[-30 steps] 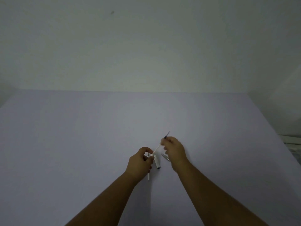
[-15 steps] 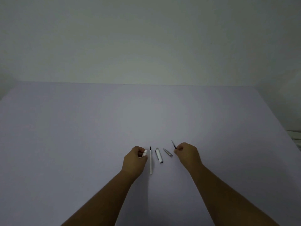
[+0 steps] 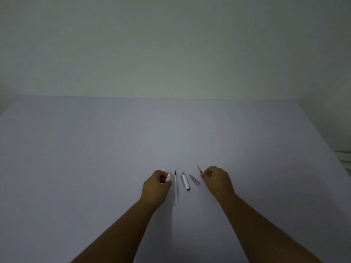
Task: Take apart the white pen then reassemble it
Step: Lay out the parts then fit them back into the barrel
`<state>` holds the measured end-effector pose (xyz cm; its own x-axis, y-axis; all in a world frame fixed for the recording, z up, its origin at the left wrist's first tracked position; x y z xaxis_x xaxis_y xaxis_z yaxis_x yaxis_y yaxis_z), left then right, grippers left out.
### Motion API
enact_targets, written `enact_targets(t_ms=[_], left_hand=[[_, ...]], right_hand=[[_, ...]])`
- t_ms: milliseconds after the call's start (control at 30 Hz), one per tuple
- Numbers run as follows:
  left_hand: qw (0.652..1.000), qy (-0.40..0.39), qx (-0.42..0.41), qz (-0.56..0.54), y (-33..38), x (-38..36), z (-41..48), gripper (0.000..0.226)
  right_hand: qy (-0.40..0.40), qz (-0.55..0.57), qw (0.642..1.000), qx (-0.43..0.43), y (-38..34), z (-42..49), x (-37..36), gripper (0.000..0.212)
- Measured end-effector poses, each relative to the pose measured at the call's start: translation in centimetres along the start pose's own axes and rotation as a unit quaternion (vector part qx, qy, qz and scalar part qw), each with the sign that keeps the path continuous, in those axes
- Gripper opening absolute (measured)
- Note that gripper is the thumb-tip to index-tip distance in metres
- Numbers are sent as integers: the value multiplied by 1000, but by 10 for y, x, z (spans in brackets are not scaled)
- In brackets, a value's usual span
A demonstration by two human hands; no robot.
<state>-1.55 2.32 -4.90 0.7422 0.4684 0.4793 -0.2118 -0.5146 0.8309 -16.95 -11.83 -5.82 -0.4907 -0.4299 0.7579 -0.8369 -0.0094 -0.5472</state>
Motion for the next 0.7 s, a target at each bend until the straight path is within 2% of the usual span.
enact_targets(t_ms=[67, 167, 300, 433, 567, 700], left_hand=[[1000, 3, 1, 1, -2, 2, 0, 8], [1000, 11, -1, 12, -3, 4, 0, 10], [999, 24, -10, 21, -5, 15, 1, 11], [1000, 23, -5, 20, -12, 24, 1, 10], [1000, 18, 3, 23, -19, 30, -3, 8], [999, 0, 4, 34, -22, 34, -6, 8]], right_hand=[[14, 9, 1000, 22, -8, -4, -1, 16], [-32, -34, 996, 75, -26, -13, -17, 20], [-74, -204, 966, 138, -55, -29, -49, 28], [-81, -315, 938, 122, -65, -39, -71, 19], [-80, -286, 953, 63, -67, -43, -80, 26], [-65, -128, 990, 14, -75, -45, -69, 26]])
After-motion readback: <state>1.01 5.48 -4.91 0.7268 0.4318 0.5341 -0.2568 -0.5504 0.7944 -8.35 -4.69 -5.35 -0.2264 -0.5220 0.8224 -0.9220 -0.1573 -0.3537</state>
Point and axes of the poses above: each hand's wrist, its own z-axis towards the middle knuckle, its own x-axis out of the back of the hand, y = z × x, the point moved 2 cm from there along z, towards the middle knuckle, and after that the axes turned 8 degrees about -x, right-handed, at the moved point
